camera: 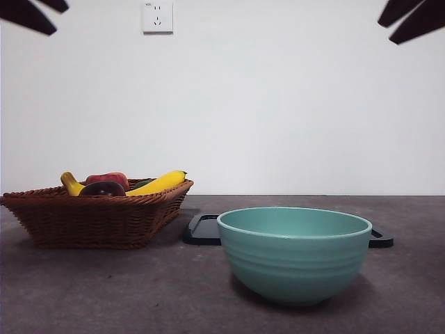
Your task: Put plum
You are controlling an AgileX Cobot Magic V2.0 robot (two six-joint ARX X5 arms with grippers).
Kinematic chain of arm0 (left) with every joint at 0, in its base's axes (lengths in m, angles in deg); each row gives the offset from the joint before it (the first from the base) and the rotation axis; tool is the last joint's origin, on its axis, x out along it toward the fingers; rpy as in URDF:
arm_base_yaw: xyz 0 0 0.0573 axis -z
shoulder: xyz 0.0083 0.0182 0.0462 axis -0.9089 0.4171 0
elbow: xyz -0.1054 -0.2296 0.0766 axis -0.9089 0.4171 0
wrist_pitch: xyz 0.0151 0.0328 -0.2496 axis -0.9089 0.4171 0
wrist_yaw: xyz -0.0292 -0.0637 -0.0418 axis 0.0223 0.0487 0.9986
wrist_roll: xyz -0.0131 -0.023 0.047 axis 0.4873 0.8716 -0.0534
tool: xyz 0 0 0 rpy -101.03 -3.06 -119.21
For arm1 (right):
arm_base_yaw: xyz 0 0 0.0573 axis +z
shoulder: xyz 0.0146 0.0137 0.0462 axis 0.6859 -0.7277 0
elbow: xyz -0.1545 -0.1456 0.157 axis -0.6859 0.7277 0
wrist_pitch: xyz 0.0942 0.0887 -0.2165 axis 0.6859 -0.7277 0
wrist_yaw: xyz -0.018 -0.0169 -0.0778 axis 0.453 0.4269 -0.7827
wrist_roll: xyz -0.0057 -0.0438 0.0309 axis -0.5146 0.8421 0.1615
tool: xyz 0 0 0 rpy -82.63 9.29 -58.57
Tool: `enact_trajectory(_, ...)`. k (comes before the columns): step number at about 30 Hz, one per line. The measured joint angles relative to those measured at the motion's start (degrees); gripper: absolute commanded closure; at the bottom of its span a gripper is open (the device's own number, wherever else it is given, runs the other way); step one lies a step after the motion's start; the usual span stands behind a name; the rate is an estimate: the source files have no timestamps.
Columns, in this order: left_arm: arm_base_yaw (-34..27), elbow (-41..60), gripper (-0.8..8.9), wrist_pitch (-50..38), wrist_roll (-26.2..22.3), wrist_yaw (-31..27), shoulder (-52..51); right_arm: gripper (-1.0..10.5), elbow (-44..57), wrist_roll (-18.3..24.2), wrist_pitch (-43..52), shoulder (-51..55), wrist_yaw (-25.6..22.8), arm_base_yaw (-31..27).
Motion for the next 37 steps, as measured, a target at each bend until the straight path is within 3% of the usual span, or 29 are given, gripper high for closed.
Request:
enact_trajectory(32, 0.00, 0.00, 8.07, -0.22, -0.26, 0.00, 0.00, 9.4, 0.00, 0.57, 0.02, 0.00, -0.02, 0.00)
enact_trajectory(37, -1.53, 0.00, 8.07, -7.56, -2.36, -3.52, -2.10, 9.4, 0.00, 0.57, 0.02, 0.00, -0.02, 0.00)
